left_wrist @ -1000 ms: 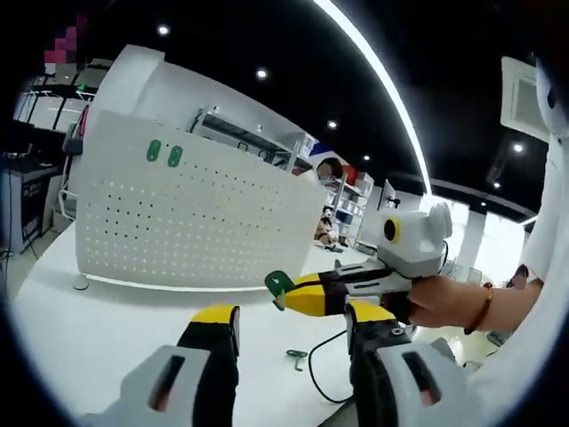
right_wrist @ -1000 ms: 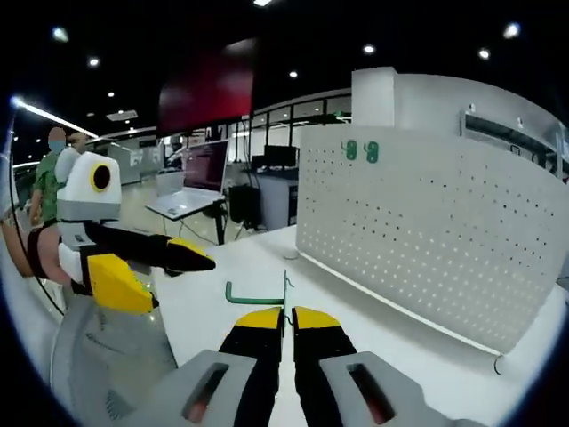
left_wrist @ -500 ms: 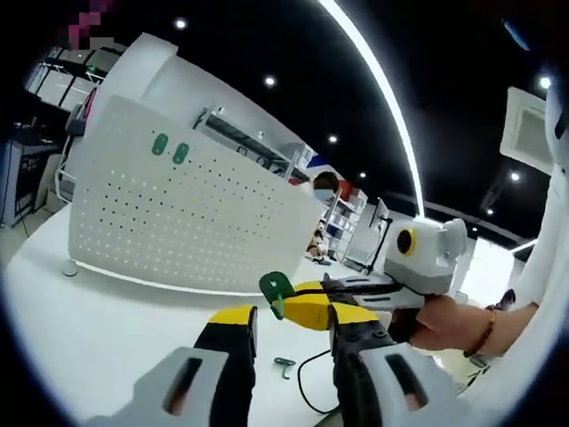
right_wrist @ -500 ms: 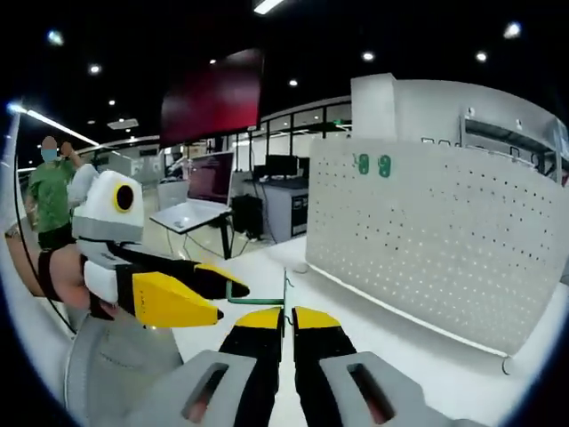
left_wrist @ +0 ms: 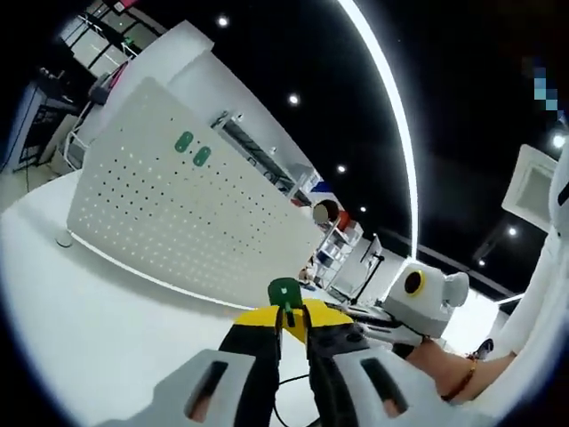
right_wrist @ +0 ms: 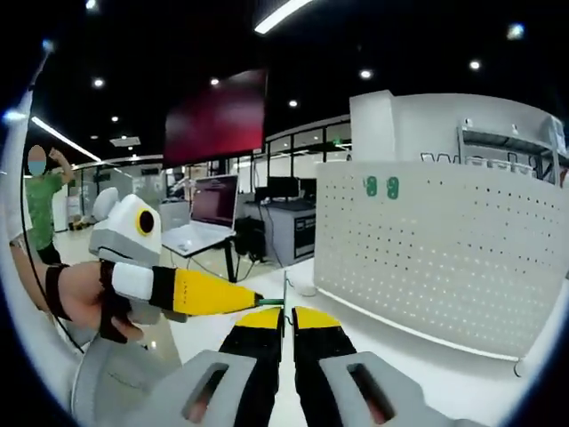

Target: Insert the hook assembly into the mounting plate slot until the hook locks in place.

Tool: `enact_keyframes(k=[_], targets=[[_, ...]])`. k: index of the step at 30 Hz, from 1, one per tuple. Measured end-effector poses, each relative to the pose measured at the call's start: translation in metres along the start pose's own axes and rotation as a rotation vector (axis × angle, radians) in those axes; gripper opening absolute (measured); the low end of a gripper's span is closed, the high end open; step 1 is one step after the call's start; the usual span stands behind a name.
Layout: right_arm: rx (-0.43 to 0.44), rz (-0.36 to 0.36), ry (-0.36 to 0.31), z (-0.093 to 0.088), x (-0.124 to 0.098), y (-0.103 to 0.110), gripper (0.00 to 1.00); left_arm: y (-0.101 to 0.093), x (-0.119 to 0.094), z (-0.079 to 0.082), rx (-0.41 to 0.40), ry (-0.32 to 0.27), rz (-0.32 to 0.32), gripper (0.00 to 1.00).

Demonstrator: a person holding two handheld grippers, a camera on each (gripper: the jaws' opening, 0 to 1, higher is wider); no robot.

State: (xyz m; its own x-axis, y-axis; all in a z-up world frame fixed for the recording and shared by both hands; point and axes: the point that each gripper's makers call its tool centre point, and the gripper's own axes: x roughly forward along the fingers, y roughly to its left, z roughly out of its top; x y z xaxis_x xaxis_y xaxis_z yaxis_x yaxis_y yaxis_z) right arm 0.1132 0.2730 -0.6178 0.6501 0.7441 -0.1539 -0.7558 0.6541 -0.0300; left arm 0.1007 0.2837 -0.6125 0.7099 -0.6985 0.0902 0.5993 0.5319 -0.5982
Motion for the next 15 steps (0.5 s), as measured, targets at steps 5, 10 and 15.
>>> enact_keyframes(k=[5,10,15], targets=[[0.021,0.005,-0.005,-0.0010,0.0033,0.0060,0.02,0.0037,-0.0011,0.0025,-0.027,-0.015,0.012,0.06],[0.027,-0.007,-0.013,-0.0008,0.0047,0.0070,0.03,0.0047,-0.0013,0.0031,-0.040,-0.020,0.016,0.05],[0.024,-0.041,-0.023,0.0003,0.0043,0.0036,0.02,0.0044,-0.0001,0.0034,-0.036,-0.024,0.018,0.05]])
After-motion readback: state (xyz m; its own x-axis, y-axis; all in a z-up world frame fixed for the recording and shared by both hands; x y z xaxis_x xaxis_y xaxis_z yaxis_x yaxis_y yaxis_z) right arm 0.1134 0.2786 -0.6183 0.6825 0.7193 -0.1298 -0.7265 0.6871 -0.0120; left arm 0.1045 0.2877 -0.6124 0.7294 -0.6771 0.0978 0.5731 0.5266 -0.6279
